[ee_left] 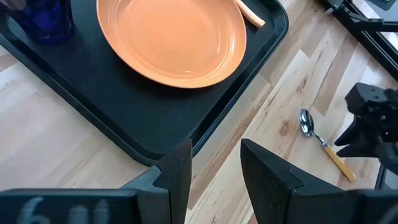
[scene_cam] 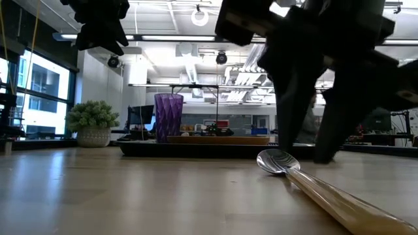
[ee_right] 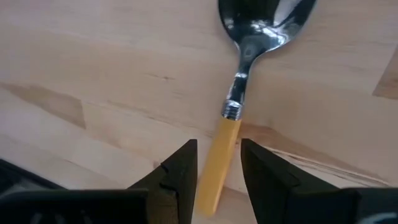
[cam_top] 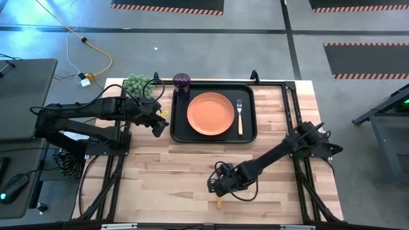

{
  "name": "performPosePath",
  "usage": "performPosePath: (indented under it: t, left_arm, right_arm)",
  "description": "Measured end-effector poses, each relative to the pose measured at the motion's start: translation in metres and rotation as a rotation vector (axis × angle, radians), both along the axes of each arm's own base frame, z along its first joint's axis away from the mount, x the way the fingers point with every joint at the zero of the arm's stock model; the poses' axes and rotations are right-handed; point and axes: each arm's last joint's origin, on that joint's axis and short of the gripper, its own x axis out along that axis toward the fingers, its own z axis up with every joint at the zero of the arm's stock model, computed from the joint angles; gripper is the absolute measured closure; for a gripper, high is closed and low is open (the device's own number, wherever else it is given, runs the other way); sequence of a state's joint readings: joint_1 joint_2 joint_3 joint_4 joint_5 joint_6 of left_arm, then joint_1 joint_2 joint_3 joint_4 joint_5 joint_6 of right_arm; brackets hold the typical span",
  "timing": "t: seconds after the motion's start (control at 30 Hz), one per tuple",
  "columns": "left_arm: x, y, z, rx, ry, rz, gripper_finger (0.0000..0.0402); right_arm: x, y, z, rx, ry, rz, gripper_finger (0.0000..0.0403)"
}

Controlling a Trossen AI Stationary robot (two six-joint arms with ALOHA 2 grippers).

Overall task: Pick and place plate/cup/fork/spoon on tray
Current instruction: Put the orange spoon to the right side of the orange fork on the black serving tray

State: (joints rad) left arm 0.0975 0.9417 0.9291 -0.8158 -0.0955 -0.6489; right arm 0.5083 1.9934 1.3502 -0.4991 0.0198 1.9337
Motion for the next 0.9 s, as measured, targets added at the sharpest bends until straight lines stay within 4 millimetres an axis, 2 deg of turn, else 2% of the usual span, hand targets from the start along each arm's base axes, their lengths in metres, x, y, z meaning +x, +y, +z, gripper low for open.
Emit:
performPosePath:
  t: [0.77, 0.9]
  left_arm:
    - [0.000, 0.000, 0.000, 0.021, 0.008, -0.023, 0.0277]
    - [0.000, 0.000, 0.000, 0.022, 0.008, -0.023, 0.0277]
  right_arm:
    - [0.005, 0.001, -0.021, -0.004, 0.042, -0.050, 0.0291]
    - [0.004, 0.000, -0.022, -0.013, 0.054, -0.062, 0.0308]
